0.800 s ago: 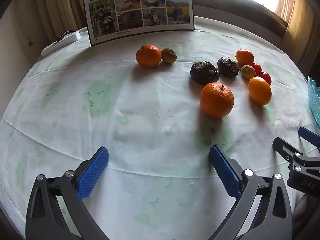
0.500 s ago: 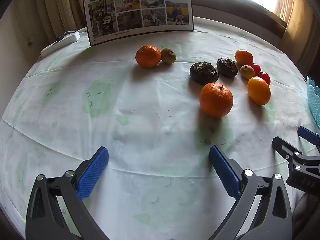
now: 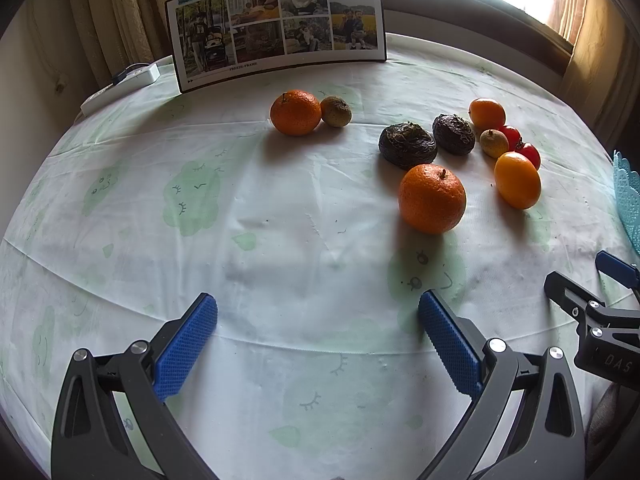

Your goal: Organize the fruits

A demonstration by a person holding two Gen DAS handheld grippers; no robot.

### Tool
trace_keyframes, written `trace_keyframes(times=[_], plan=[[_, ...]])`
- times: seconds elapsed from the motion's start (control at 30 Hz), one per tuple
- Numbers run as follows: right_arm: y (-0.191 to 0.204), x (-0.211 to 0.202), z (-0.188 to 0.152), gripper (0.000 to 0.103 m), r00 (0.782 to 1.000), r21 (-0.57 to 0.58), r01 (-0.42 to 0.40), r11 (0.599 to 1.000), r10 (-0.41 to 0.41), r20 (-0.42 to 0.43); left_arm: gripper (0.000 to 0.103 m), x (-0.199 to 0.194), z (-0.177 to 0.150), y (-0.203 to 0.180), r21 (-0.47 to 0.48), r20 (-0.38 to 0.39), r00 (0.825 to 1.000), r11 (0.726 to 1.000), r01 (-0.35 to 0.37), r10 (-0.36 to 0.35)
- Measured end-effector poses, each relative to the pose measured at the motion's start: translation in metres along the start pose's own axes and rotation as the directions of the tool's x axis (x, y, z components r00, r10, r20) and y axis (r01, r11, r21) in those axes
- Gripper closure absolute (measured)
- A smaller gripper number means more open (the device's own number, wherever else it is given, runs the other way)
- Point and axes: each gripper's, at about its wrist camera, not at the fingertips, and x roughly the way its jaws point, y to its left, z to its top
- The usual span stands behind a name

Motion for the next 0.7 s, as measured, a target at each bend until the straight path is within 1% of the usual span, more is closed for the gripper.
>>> trace_keyframes(times=[0.33,0.7], plan=[[-0.0001,-0.0007,-0.0011,0.002,1.000,0.009,-0.008,1.000,0.008,0.001,0.005,-0.0001,0.0002,-0.0001,0.000,0.000,1.000,1.000,0.001,-0.001],[0.0017,0.0000,-0.0013,0.002,1.000,-0.005,0.003,1.000,-0.003,-0.005,0.005,-0.0017,0.0010,-0.0025,-0.006,0.001,1.000,1.000,-0.006,0.006]])
